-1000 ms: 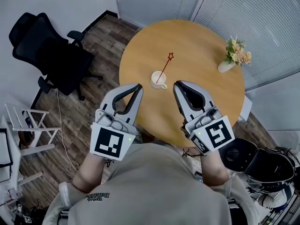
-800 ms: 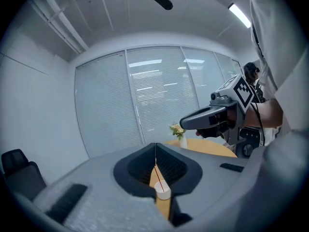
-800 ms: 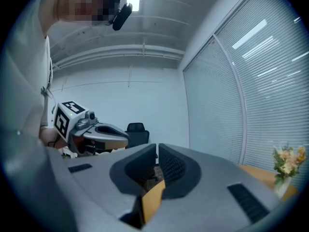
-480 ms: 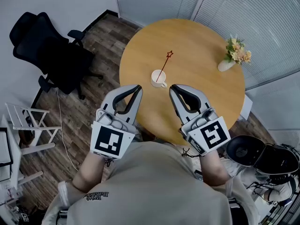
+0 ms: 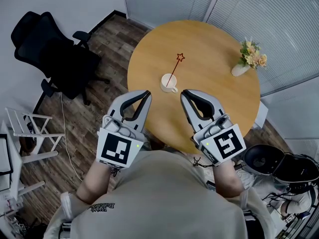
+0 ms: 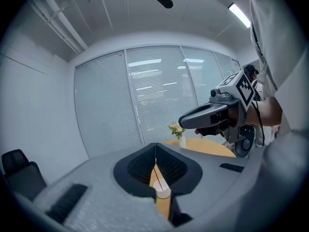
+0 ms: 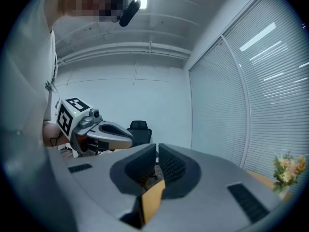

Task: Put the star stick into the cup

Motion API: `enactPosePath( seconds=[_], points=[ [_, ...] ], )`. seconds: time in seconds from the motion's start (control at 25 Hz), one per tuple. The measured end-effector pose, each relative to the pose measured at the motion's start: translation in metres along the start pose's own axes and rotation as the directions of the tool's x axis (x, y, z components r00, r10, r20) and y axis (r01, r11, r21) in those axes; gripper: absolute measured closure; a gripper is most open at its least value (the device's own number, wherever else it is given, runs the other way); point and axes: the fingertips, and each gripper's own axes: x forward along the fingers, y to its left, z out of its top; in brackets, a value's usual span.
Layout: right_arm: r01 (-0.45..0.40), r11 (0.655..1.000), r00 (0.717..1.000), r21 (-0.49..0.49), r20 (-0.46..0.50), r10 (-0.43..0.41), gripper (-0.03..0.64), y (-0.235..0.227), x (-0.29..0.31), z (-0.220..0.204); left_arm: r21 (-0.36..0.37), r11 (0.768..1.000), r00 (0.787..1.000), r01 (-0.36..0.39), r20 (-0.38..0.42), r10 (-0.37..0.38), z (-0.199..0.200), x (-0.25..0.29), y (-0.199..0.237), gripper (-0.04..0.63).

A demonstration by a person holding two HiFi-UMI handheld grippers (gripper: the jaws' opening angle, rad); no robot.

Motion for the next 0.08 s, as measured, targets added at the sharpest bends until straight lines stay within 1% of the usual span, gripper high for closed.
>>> enactPosePath(
  seconds=[0.08],
  points=[
    [-0.004,1.0,1.0,-0.004,-0.001,0.004,0.583,-0.0017,0.0004,0.0,0.002,1.0,1.0,0.001,-0.001,-0.001,0.0005,0.0026,-0.0007,0.574]
  ],
)
